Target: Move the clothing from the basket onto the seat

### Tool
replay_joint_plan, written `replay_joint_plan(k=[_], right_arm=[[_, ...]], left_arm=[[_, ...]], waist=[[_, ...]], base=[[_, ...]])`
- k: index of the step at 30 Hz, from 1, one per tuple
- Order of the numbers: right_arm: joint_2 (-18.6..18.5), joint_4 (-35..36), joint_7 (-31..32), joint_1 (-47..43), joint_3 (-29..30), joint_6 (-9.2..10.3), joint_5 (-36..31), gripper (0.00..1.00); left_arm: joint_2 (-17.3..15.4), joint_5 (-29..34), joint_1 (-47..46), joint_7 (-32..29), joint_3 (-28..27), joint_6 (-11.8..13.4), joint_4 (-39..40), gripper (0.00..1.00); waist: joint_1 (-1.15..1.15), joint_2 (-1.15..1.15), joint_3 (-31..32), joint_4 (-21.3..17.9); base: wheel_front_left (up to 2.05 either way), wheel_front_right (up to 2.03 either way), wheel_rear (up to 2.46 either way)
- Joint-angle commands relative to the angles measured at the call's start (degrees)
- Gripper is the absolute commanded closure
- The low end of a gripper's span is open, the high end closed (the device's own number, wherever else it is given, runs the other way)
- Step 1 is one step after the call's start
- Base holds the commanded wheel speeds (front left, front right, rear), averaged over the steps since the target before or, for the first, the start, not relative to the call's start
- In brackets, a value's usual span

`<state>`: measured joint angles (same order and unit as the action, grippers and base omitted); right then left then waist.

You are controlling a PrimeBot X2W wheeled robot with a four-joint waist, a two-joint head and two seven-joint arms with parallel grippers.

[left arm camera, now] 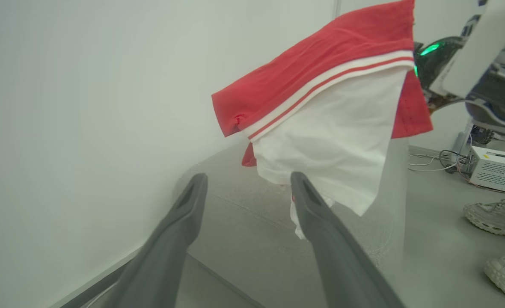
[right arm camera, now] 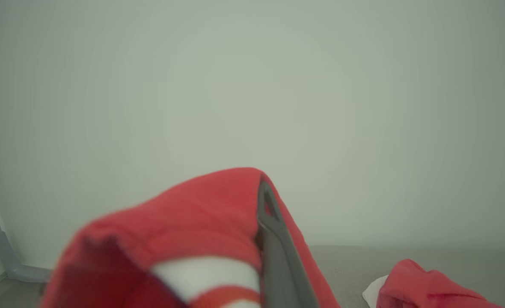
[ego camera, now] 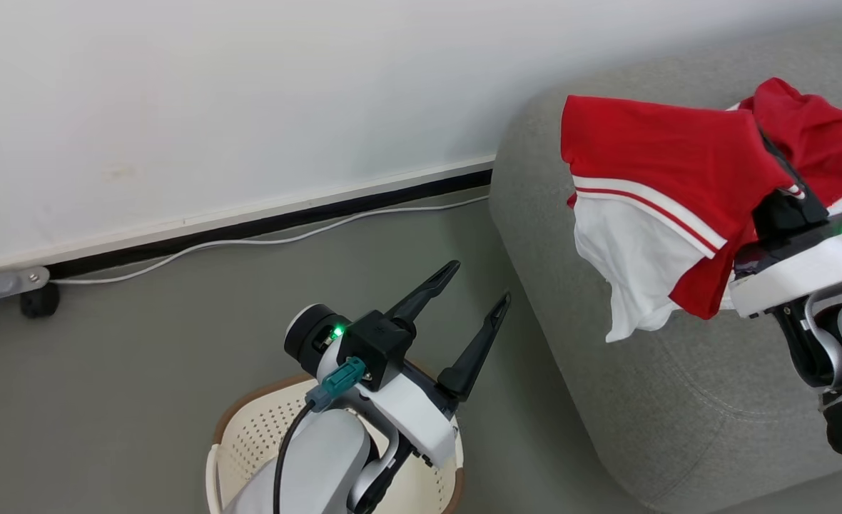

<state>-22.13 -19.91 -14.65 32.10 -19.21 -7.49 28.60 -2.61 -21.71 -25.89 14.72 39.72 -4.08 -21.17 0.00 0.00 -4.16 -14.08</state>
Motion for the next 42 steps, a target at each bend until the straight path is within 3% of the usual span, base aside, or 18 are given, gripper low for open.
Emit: replay_joint_plan(k=[1,13,20,32,42], right_arm=[[-0.90,1.85,-0.35,-0.47,0.31,0.00,-0.15,1.00],[-2.08,3.98,-0.35,-2.75,5.01,0.00,-0.64,1.00],[-3.72,5.31,-0.35,-3.66,8.66,0.00,-1.10,1.00],[-8.23,5.35,-0.35,0.44,16.70,0.00,-2.42,1.00],[-15.53,1.70,-0.35,9.14,24.25,0.00,-5.45,1.00]], left_arm=[[-0.27,0.40,-0.51,0.28,-2.23,-0.39,1.67,0.00],[-0.27,1.18,0.96,0.28,-3.99,-1.33,2.21,0.00],[-0.27,1.69,0.84,0.28,-3.99,-1.43,2.74,0.00],[-0.27,3.64,-4.04,0.28,-1.22,-0.50,3.81,0.00],[-0.27,3.78,-12.78,0.28,4.46,1.40,3.35,0.00]], waist=[[0.00,0.00,0.41,-2.30],[0.00,0.00,0.54,-10.81],[0.00,0.00,-0.32,-13.20],[0.00,0.00,-8.80,-12.00],[0.00,0.00,-19.60,-8.11]], base=[[0.00,0.00,0.00],[0.00,0.00,0.00],[0.00,0.00,0.00],[0.00,0.00,0.00],[0.00,0.00,0.00]])
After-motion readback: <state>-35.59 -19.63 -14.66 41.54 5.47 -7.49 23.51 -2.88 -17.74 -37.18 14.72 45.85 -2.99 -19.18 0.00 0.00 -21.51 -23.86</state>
